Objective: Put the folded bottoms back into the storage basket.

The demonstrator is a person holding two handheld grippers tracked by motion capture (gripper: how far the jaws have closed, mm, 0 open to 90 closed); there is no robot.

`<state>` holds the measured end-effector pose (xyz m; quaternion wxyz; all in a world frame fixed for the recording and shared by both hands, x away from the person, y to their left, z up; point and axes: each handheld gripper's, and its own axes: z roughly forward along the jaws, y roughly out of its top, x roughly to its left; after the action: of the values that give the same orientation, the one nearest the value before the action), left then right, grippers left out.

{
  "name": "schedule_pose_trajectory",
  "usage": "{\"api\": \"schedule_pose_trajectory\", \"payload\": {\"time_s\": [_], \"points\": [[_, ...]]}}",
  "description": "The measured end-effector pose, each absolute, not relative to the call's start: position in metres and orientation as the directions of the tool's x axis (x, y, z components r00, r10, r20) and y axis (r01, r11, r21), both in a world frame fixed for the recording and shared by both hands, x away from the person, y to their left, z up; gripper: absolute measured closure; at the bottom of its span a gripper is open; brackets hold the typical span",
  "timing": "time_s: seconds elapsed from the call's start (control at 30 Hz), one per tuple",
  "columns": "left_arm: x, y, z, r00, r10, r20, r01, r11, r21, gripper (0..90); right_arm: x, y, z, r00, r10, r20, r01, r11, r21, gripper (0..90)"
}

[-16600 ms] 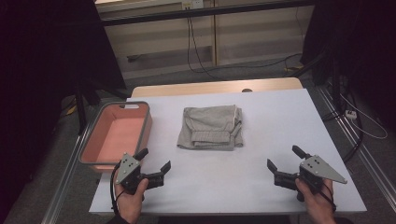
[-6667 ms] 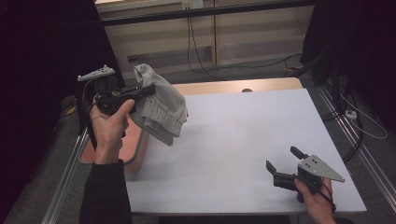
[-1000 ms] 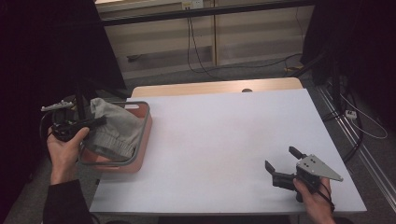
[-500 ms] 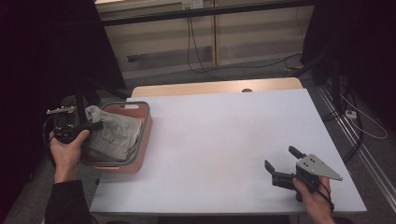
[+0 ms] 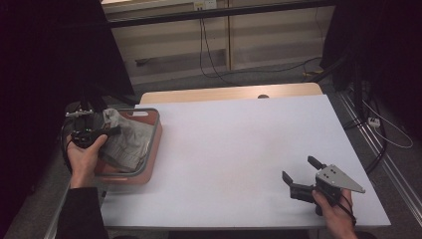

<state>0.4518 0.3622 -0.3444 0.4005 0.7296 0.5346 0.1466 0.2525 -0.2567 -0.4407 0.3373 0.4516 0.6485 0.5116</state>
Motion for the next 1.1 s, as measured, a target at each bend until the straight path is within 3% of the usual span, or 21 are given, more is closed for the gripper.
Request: {"api": "schedule_pose_trajectory", "payload": {"time_s": [0.33, 0.53, 0.67, 1.1], "points": [[0.444, 0.379, -0.358, 0.288, 0.931, -0.223, 0.723, -0.058, 0.689, 79.5, 0.253, -0.256, -0.441, -0.363, 0.931, 0.019, 0.24, 0.074, 0.968, 4.5], [0.44, 0.377, -0.361, 0.269, 0.902, -0.338, 0.747, 0.027, 0.665, 79.7, 0.253, -0.256, -0.441, -0.366, 0.93, 0.021, 0.241, 0.073, 0.968, 4.6], [0.436, 0.369, -0.358, 0.294, 0.912, -0.286, 0.736, -0.025, 0.676, 79.3, 0.253, -0.256, -0.441, -0.367, 0.93, 0.019, 0.243, 0.076, 0.967, 4.5], [0.438, 0.389, -0.368, 0.188, 0.976, -0.113, 0.769, -0.075, 0.635, 70.8, 0.254, -0.256, -0.441, -0.359, 0.933, 0.024, 0.25, 0.071, 0.966, 4.4]]}}
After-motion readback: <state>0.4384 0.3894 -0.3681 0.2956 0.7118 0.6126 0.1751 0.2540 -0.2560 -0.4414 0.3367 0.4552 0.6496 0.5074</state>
